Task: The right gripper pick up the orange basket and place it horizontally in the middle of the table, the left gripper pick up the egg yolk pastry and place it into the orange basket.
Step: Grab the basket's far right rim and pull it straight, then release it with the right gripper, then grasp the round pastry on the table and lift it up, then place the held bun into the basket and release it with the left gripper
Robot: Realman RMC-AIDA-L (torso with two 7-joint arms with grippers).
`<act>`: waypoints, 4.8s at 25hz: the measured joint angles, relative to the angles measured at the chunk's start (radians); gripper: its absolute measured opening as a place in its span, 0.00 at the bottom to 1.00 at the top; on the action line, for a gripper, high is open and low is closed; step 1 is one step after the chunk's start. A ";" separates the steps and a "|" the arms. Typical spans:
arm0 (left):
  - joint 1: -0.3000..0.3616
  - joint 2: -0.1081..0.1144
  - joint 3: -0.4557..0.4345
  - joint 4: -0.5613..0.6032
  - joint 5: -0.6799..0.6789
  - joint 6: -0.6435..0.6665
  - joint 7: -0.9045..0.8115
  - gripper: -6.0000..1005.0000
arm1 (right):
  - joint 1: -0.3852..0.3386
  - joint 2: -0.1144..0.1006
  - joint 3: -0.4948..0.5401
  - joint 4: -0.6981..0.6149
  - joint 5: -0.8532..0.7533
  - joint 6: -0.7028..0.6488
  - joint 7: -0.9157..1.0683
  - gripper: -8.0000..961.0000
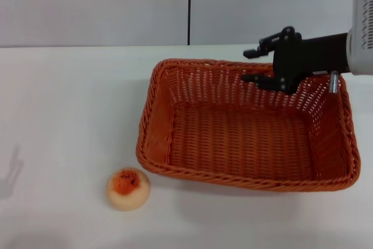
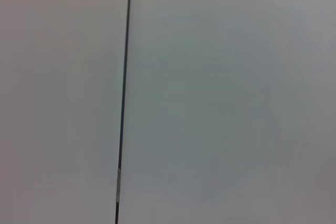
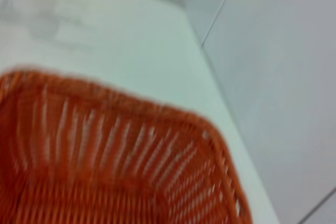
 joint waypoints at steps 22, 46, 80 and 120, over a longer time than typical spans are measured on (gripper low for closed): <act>-0.135 0.011 0.417 0.392 0.002 0.093 -0.448 0.72 | -0.560 0.001 0.176 0.043 1.030 0.249 -0.152 0.58; -0.231 0.001 0.858 0.299 0.001 -0.172 -0.426 0.71 | -0.557 -0.005 0.413 0.281 0.986 0.305 -0.127 0.58; -0.162 0.011 0.731 0.249 -0.023 -0.109 -0.214 0.24 | -0.529 -0.005 0.421 0.329 0.959 0.316 -0.090 0.58; -0.511 0.009 0.594 0.019 -0.021 -0.014 -0.332 0.50 | -0.520 -0.006 0.419 0.359 0.959 0.346 -0.087 0.58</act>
